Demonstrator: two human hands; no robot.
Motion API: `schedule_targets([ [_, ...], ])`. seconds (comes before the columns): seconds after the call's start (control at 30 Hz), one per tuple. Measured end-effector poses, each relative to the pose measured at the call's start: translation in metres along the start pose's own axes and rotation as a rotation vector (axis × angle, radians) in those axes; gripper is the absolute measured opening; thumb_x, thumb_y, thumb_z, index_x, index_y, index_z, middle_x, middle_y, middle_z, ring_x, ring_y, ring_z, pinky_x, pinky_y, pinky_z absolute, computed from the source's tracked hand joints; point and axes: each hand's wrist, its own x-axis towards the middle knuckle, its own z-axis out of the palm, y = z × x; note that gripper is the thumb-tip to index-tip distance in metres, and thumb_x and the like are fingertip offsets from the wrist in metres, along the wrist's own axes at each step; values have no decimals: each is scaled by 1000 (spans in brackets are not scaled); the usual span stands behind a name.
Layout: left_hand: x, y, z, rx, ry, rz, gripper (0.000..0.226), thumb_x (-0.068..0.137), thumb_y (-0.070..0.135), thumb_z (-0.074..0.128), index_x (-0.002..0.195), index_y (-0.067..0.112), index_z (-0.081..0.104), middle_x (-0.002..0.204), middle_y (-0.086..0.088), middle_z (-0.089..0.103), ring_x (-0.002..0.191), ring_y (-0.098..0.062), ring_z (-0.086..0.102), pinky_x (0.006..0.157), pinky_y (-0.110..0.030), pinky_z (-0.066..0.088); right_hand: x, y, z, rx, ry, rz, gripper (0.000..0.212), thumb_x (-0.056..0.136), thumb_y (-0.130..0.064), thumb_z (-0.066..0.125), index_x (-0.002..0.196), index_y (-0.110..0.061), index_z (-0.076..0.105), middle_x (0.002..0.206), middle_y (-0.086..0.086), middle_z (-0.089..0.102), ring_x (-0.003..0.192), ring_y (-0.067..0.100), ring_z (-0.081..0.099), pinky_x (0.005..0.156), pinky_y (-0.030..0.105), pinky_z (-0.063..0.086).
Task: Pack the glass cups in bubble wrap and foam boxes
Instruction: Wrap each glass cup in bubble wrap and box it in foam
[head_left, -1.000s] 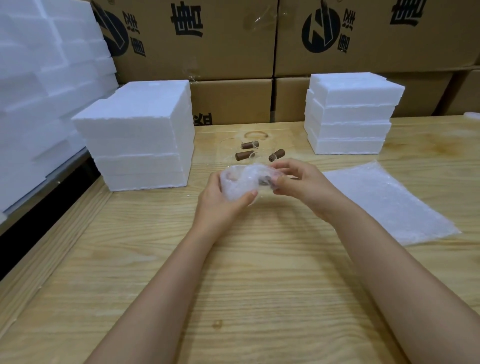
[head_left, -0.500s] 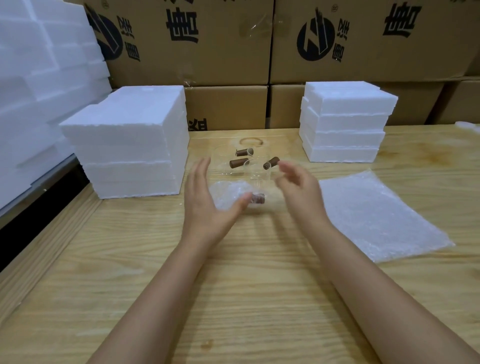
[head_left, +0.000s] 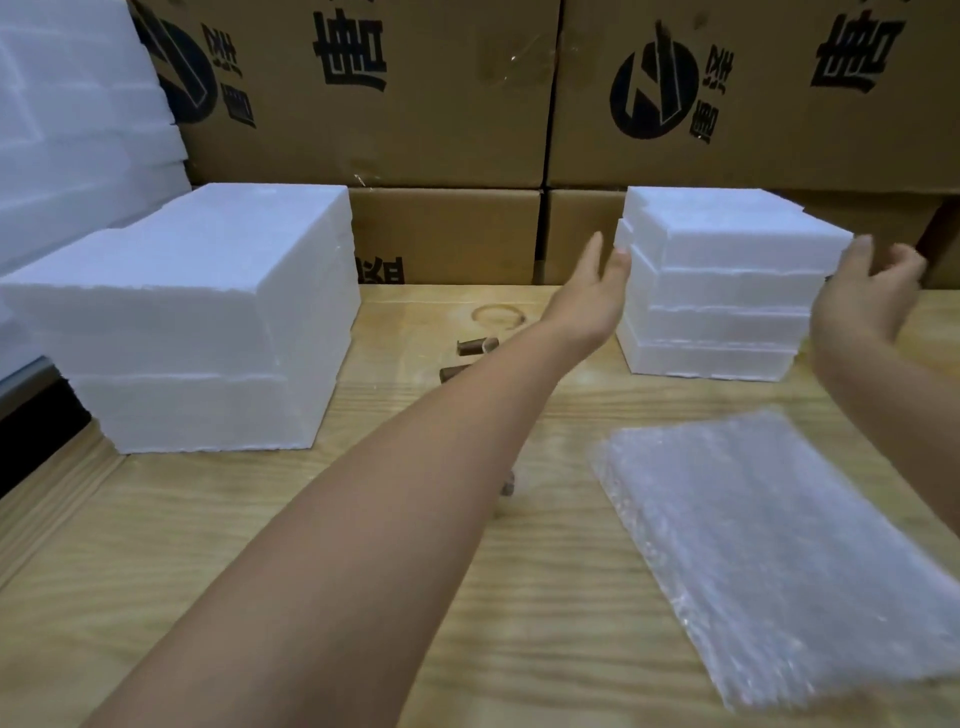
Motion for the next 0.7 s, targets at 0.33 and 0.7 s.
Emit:
schedule_targets([
  [0.33,51,-12,37,-59,-59,-28,57,102,52,12,155,32,7,162,6,15,148,-21,16,120,-39,15,27,14,9,-11,-300,85,57,92,-63,21,133,-35,48,114,-6,54,103,19,53,86,35,42],
  [0.7,20,8,16,-116,77,71,50,104,49,18,149,33,32,145,0,48,125,-16,46,94,-28,33,-27,-30,-7,93,-192,-25,39,89,-63,25,94,-39,56,96,-16,61,99,12,59,90,31,47],
])
